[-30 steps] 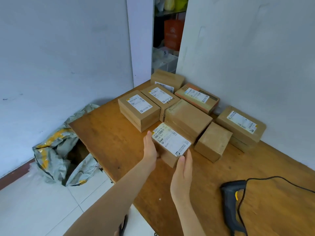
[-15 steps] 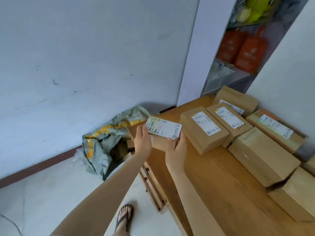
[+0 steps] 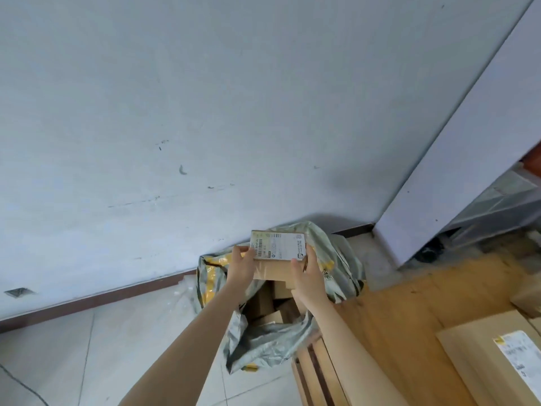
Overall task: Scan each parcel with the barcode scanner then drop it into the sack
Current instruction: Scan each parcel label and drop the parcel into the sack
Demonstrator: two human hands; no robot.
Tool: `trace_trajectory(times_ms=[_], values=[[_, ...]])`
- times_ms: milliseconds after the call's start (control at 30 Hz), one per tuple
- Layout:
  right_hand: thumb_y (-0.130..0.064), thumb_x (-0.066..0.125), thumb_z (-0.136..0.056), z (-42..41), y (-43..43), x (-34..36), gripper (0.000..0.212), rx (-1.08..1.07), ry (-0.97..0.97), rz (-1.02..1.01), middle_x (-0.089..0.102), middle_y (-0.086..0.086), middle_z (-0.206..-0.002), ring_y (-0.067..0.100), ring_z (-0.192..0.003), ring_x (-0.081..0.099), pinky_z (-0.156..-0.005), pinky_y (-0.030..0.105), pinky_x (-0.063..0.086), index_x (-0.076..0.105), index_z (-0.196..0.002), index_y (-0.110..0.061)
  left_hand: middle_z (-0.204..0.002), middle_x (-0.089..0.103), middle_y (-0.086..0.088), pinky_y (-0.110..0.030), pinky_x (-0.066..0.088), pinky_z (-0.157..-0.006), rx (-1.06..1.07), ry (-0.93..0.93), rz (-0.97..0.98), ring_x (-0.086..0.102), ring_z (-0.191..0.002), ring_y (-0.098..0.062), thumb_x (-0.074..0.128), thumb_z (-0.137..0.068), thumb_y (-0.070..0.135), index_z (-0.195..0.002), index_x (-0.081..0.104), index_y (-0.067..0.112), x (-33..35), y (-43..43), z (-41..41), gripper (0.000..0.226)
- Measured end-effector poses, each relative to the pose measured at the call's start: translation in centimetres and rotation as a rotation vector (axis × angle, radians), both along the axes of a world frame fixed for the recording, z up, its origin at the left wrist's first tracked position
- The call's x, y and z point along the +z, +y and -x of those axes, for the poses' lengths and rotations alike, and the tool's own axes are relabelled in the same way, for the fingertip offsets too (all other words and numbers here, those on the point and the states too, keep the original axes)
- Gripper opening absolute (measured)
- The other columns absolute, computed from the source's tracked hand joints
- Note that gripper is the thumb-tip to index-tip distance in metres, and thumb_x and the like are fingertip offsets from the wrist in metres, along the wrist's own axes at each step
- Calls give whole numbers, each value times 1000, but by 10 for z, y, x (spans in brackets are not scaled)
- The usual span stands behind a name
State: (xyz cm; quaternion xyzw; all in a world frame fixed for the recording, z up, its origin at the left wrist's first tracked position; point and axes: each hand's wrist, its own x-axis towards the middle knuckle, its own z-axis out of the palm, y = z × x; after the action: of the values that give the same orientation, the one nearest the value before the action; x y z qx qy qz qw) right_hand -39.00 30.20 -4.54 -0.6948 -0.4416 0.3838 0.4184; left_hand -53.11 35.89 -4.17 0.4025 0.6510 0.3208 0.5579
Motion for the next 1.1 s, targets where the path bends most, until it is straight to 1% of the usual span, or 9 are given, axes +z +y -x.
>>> trace_trajectory(times_ms=[133,200,300,367,400,633,833,967,1100], values=[[-17,39,-101,-14,41,-18,58,-12,-73,91,30,3,-156,19,-141,31,-116,37,28,14,-153,-19,-139,49,-12,-34,41,-94,-241,140,91,49,-123,-27,42,-101,28,-140,41,12,-27,44,0,42],[-19,41,-101,-20,51,-28,56,-52,-132,127,30,5,-156,20,-142,30,-117,40,28,19,-152,-16,-144,44,-15,-35,37,-97,-298,215,168,44,-130,-31,43,-101,27,-146,34,9,-39,55,1,50],[-24,43,-100,-25,56,-40,55,-33,-231,174,28,3,-156,19,-144,27,-115,34,25,24,-150,-15,-115,59,-12,-35,40,-92,-375,293,189,51,-114,-32,44,-100,25,-133,46,4,-52,62,4,39],[-25,44,-99,-26,58,-45,54,-14,-259,206,30,4,-155,19,-143,27,-115,34,25,26,-149,-14,-82,51,-2,-34,40,-84,-456,359,173,49,-95,-25,44,-99,21,-98,54,7,-56,63,6,17],[-25,44,-99,-25,59,-47,53,-6,-277,222,32,4,-154,20,-143,29,-114,35,26,28,-149,-13,-80,50,-4,-35,41,-82,-504,399,164,48,-92,-24,43,-99,20,-91,53,8,-56,64,6,18],[-20,43,-98,-22,54,-32,38,177,-523,346,48,10,-138,27,-128,44,-103,40,41,46,-135,-15,-134,57,-13,-39,46,-96,-790,729,92,55,-120,-31,43,-96,28,-132,53,8,-25,72,-5,43],[-22,44,-96,-47,30,9,38,147,-609,351,53,6,-133,25,-119,52,-95,39,46,51,-132,-19,-133,56,-6,-41,49,-93,-1007,847,-173,54,-119,-29,46,-92,31,-132,52,23,21,62,-55,41],[-19,45,-95,-93,-15,39,31,-27,-610,352,61,8,-115,25,-93,60,-74,35,50,56,-124,-14,-141,51,-5,-42,45,-99,-1136,889,-331,50,-126,-29,45,-94,35,-138,46,27,38,40,-113,44],[-18,46,-95,-149,-84,65,26,-223,-610,351,57,8,-117,26,-97,59,-79,39,52,58,-118,-13,-134,57,-8,-43,47,-98,-1280,842,-452,56,-116,-30,41,-96,29,-136,48,24,54,-2,-179,41]])
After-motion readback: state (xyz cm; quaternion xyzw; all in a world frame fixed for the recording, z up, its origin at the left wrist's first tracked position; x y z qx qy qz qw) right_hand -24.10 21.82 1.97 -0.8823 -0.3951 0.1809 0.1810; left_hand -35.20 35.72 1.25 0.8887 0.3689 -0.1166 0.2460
